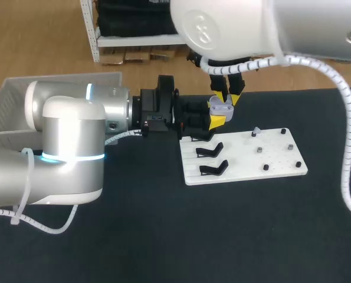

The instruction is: Pick up each earbud case from the left stands, insert the matching earbuds, close the lid, and place the case in the box.

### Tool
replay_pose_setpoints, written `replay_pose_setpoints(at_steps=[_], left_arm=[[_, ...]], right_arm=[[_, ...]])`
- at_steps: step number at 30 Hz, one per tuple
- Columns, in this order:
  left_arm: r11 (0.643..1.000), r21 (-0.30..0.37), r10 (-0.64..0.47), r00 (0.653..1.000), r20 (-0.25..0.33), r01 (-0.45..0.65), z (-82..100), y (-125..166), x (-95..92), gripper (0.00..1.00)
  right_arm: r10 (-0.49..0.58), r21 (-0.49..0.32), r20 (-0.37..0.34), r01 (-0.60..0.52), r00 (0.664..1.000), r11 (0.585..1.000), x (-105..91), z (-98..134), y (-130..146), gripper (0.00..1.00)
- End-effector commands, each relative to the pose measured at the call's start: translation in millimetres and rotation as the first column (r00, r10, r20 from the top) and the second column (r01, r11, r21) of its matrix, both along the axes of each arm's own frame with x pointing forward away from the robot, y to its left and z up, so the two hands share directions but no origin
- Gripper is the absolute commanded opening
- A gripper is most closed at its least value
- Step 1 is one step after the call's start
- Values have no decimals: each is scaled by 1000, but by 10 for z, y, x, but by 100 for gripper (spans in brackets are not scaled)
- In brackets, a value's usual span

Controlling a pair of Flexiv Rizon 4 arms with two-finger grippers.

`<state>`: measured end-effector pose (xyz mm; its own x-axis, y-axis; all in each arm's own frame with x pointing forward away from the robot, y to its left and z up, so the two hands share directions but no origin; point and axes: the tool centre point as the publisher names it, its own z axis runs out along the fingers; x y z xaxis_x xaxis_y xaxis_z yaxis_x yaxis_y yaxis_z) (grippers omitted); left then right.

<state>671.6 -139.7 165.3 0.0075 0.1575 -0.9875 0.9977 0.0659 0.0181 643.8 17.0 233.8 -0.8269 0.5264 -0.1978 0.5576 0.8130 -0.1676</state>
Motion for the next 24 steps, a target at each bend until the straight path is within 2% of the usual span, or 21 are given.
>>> replay_pose_setpoints(at_steps=[1, 24], left_arm=[[1000, -1, 6, 1000, 1, -6, -3, -4, -14, 0], [1000, -1, 6, 1000, 1, -6, -3, -4, -14, 0]], right_arm=[[-21, -15, -19, 20, 1000, 1000, 40, -5, 30, 0], [-53, -9, -6, 53, 999, 999, 61, -144, 76, 0]])
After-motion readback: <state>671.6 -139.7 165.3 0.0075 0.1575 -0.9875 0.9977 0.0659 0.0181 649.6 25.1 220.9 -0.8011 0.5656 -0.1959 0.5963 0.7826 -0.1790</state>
